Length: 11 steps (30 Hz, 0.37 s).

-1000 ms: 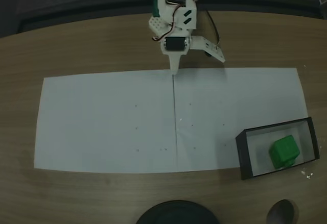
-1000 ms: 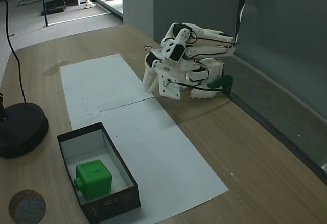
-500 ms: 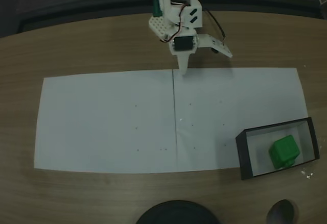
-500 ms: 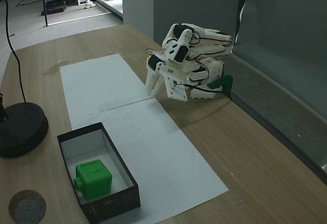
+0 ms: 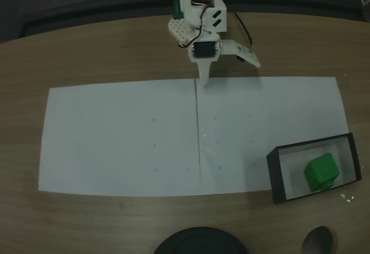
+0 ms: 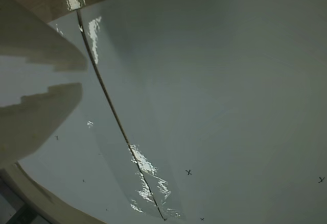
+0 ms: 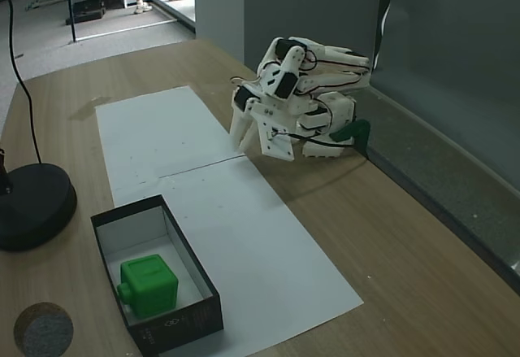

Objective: Grab a green square and put it in the box.

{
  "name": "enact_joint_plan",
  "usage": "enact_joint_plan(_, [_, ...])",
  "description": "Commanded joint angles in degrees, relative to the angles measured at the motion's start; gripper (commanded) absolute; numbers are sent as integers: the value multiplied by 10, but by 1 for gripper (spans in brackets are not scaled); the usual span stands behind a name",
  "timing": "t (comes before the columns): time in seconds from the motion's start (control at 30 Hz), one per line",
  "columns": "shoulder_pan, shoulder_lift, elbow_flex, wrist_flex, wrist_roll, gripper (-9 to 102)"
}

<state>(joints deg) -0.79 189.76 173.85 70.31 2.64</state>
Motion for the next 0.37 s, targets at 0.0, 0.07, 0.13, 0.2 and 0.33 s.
enact_joint_plan(0.0, [3,2,-35,-1,4,0])
enact_joint_plan(0.07, [3,2,-35,-1,4,0])
enact_joint_plan(0.13, [8,2,-35,-1,4,0])
enact_joint_plan(0.2, [9,2,-35,-1,4,0])
enact_joint_plan(0.33, [8,2,-35,-1,3,0])
